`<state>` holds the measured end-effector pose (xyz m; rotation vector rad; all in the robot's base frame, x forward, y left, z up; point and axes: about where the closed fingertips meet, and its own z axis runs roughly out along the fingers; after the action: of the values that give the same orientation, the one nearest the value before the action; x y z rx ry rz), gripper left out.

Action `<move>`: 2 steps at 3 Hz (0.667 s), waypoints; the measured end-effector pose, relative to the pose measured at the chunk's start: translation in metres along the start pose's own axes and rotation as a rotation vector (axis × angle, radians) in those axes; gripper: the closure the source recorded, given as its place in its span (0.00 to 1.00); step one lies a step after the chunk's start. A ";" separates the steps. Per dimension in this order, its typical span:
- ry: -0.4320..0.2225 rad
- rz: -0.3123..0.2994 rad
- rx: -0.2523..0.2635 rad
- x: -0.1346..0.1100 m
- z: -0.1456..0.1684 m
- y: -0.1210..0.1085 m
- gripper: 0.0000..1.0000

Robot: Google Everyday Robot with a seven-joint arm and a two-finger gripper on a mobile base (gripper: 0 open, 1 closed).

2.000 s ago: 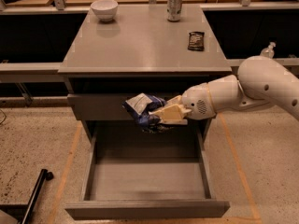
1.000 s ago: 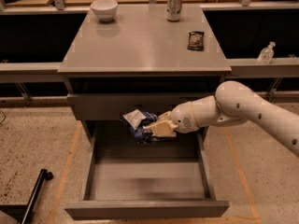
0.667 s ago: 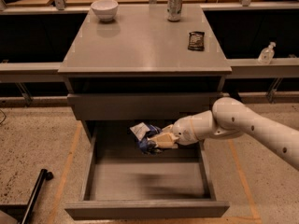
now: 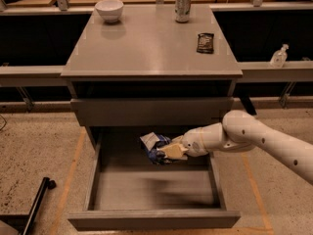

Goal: Place blue chip bag into middle drawer

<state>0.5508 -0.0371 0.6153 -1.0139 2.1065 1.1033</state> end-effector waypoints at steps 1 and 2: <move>0.029 0.014 -0.003 0.017 0.020 -0.006 1.00; 0.154 0.027 -0.025 0.043 0.046 -0.015 1.00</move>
Offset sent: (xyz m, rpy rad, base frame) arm -0.0103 0.0246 -0.0997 -0.2088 0.1598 0.1385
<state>0.5439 -0.0190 0.5532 -1.1172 2.2381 1.0985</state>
